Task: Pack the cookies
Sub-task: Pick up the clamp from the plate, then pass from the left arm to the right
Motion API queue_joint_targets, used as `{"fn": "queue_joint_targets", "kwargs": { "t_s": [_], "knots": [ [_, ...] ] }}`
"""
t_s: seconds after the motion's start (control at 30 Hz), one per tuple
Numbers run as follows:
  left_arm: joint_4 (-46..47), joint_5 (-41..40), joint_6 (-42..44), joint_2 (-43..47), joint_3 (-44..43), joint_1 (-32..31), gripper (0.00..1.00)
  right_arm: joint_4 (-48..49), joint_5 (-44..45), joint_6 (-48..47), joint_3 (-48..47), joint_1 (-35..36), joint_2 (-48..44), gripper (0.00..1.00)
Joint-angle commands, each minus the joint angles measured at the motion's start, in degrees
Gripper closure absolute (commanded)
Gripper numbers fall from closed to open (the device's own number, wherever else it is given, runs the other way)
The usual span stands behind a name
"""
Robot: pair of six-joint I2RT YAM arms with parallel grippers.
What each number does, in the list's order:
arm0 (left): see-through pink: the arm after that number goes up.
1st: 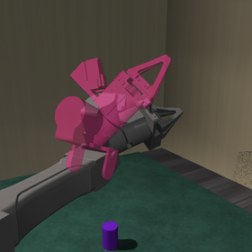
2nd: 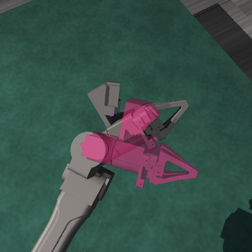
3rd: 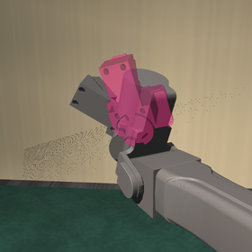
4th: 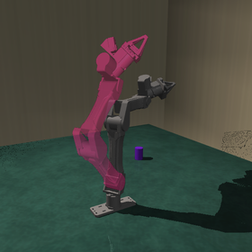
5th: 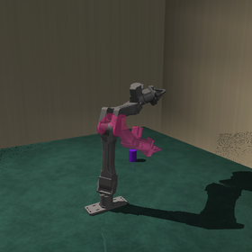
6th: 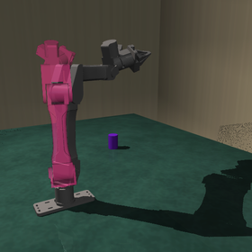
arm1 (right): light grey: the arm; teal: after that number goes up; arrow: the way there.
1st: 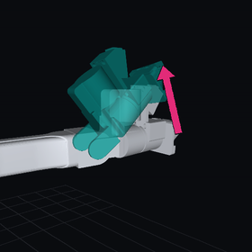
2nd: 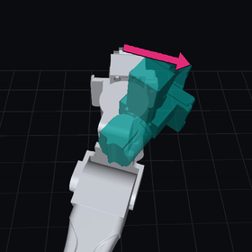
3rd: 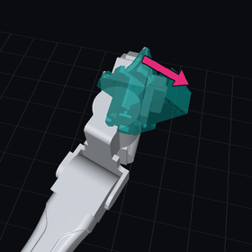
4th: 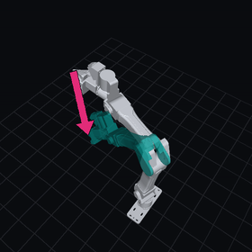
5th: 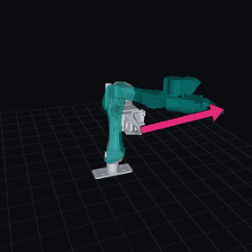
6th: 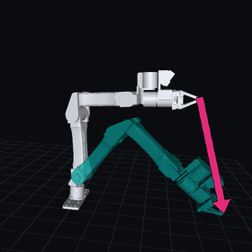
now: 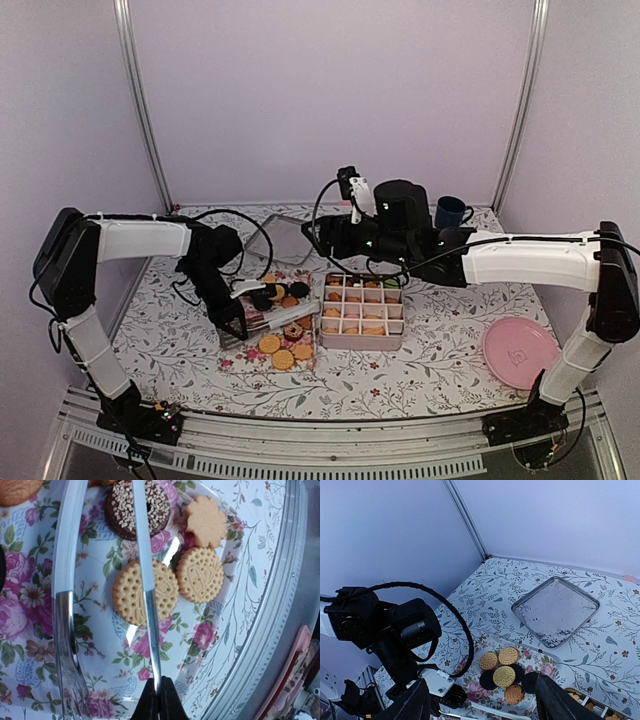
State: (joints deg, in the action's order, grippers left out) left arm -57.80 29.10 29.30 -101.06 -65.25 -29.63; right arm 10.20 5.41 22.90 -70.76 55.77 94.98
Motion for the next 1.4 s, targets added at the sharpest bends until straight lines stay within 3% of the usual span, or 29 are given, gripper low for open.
{"fn": "queue_joint_targets", "kwargs": {
  "t_s": [0.0,0.2,0.27,0.3,0.43,0.53,0.77,1.13,1.37],
  "knots": [
    [-2.8,-0.2,0.2,1.9,-3.2,-0.2,1.00,1.8,-0.7,-0.5,-0.1,0.2,-1.9,0.26],
    [-4.9,-1.2,-0.2,5.2,-7.9,2.7,1.00,2.8,-1.4,-2.2,-0.9,-0.1,-2.1,0.16],
    [-5.7,2.2,1.3,6.6,-9.5,4.0,1.00,4.5,-2.0,-3.1,-0.4,-0.1,-2.9,0.02],
    [-6.1,4.6,2.5,7.4,-10.3,4.7,1.00,5.8,-2.6,-3.7,0.3,-0.1,-3.4,0.01],
    [-6.7,14.9,8.0,10.7,-11.5,6.9,1.00,16.8,-1.2,-1.9,7.8,-0.1,-7.4,0.01],
    [-8.6,22.5,11.7,11.8,-11.8,7.8,1.00,19.5,-2.3,-0.3,11.3,-0.3,-9.8,0.01],
    [-20.3,39.7,27.0,10.1,-12.4,9.1,1.00,29.0,-20.5,-4.3,16.9,-0.5,-9.7,0.01],
    [-20.7,42.3,29.6,8.7,-13.9,7.5,1.00,36.6,-29.7,1.2,15.0,-1.2,-1.7,0.00],
    [-20.3,41.6,31.1,9.4,-12.9,6.7,1.00,42.2,-32.2,5.0,13.0,-2.0,2.7,0.07]
  ]
}}
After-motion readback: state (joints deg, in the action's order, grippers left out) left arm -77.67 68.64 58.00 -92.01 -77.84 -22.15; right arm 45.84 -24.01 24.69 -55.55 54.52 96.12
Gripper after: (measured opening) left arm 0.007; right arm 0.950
